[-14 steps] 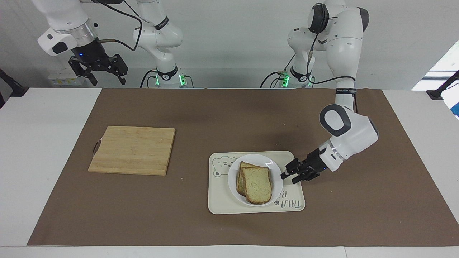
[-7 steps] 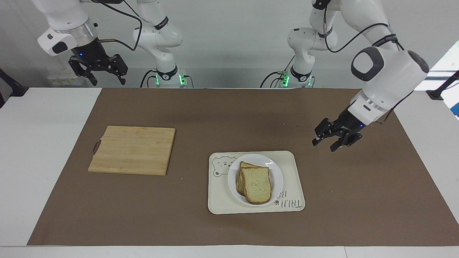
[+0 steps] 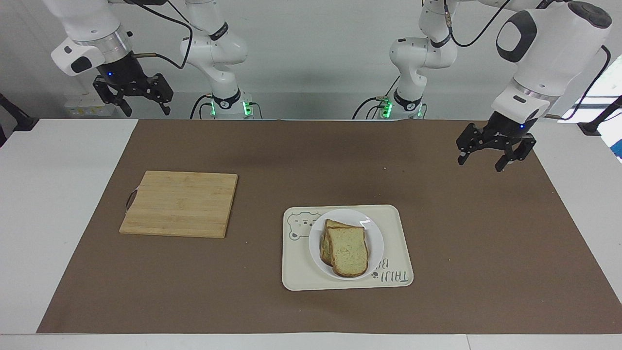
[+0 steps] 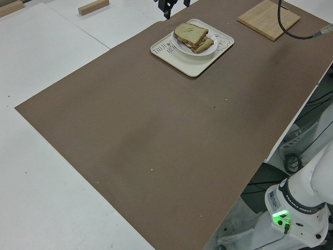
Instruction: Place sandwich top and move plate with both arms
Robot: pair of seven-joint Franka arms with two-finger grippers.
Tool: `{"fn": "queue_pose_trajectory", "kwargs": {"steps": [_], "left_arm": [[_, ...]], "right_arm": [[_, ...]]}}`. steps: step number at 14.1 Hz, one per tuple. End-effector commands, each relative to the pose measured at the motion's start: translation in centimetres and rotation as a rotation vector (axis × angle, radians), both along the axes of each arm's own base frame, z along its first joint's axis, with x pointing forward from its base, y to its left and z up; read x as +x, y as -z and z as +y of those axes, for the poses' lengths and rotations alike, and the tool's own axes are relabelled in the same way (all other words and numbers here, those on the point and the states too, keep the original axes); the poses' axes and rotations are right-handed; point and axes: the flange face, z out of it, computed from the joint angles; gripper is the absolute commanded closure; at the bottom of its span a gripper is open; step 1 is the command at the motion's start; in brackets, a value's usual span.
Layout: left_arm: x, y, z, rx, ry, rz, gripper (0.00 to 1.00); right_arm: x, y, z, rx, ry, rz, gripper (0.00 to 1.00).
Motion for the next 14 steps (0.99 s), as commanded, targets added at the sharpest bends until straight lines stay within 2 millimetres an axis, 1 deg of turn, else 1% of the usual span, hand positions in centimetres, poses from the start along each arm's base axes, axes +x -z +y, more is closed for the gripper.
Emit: {"fn": "queue_pose_trajectory", "kwargs": {"steps": [1,2,3,4,5,6,7,8,10,11,12,13,14], "left_arm": [[-2.9,-3.6,0.9,0.044,-0.005,0.002,0.0],[-3.9,-4.4,1.4,0.05,-0.011,0.014,0.0],[-4.2,-4.6,2.3,0.057,-0.022,0.032,0.0],[-4.7,-4.8,2.7,0.06,-0.026,0.052,0.0],[-5.9,-5.7,3.1,0.059,-0.028,0.068,0.0],[-7.1,-6.5,2.9,0.061,-0.021,0.084,0.0],[-7.8,-6.4,3.1,0.069,-0.02,0.12,0.0],[-8.1,-6.6,3.3,0.075,-0.023,0.125,0.0],[-8.1,-6.2,3.5,0.065,-0.032,0.166,0.0],[-8.3,-7.5,3.4,0.058,-0.032,0.161,0.0],[-7.5,-7.7,3.3,0.053,-0.034,0.181,0.0],[-7.1,-8.3,4.1,0.055,-0.049,0.192,0.0],[-6.8,-8.9,5.4,0.05,-0.076,0.182,0.0]], "right_arm": [[0.2,-0.2,0.0,0.017,-0.016,-0.001,0.0],[0.2,-0.3,0.0,0.016,-0.016,-0.004,0.0],[0.2,-0.2,0.0,0.016,-0.016,-0.003,0.0],[0.2,-0.3,0.1,0.018,-0.018,-0.003,0.0],[0.2,-0.3,0.1,0.018,-0.018,-0.005,0.0],[0.2,-0.3,0.1,0.018,-0.018,-0.003,0.0],[0.2,-0.2,0.1,0.018,-0.018,-0.003,0.0],[0.2,-0.3,0.1,0.018,-0.018,-0.003,0.0],[0.2,-0.3,0.1,0.018,-0.018,-0.003,0.0],[0.2,-0.3,0.1,0.018,-0.019,-0.005,0.0],[0.2,-0.3,0.1,0.018,-0.018,-0.003,0.0],[0.2,-0.3,0.1,0.018,-0.018,-0.005,0.0],[0.2,-0.2,0.1,0.018,-0.018,-0.003,0.0]]}}
